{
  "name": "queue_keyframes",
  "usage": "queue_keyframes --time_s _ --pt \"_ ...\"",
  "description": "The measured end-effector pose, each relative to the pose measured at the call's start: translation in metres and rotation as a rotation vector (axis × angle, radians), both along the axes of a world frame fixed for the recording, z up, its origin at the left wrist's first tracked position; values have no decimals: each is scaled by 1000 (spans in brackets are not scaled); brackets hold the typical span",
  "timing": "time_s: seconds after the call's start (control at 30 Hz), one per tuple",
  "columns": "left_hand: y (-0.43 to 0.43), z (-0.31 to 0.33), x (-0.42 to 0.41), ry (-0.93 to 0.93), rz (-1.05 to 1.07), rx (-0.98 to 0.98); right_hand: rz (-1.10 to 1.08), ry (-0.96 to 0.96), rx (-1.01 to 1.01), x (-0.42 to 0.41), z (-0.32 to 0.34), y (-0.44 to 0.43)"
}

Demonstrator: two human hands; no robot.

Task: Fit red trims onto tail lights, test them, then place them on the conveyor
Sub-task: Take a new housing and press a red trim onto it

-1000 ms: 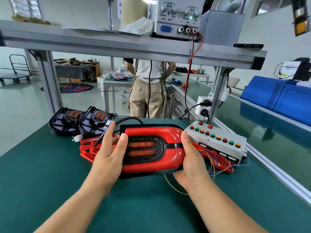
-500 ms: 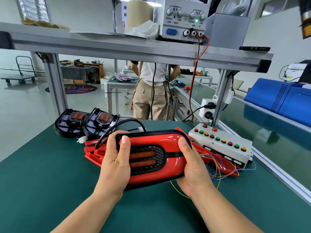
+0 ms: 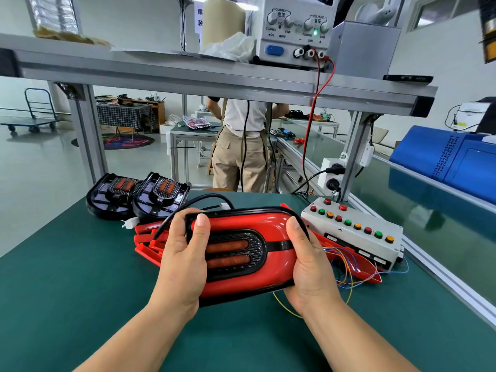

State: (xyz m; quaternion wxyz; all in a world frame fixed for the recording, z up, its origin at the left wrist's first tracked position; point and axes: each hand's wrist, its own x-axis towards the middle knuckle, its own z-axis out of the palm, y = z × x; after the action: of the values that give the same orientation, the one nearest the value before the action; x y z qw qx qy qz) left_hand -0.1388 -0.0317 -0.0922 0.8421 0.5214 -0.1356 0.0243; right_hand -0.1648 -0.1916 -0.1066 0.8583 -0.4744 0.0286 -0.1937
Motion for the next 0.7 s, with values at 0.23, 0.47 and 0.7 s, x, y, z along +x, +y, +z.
queue_keyframes --time_s 0.23,0.47,0.7 --pt "3 -3 8 53 -87 100 -33 69 -156 1 -4 -3" --pt "6 -8 12 41 -79 220 -126 225 -465 1 -1 -7" --pt "5 -16 8 41 -95 287 -362 264 -524 -3 6 -10"
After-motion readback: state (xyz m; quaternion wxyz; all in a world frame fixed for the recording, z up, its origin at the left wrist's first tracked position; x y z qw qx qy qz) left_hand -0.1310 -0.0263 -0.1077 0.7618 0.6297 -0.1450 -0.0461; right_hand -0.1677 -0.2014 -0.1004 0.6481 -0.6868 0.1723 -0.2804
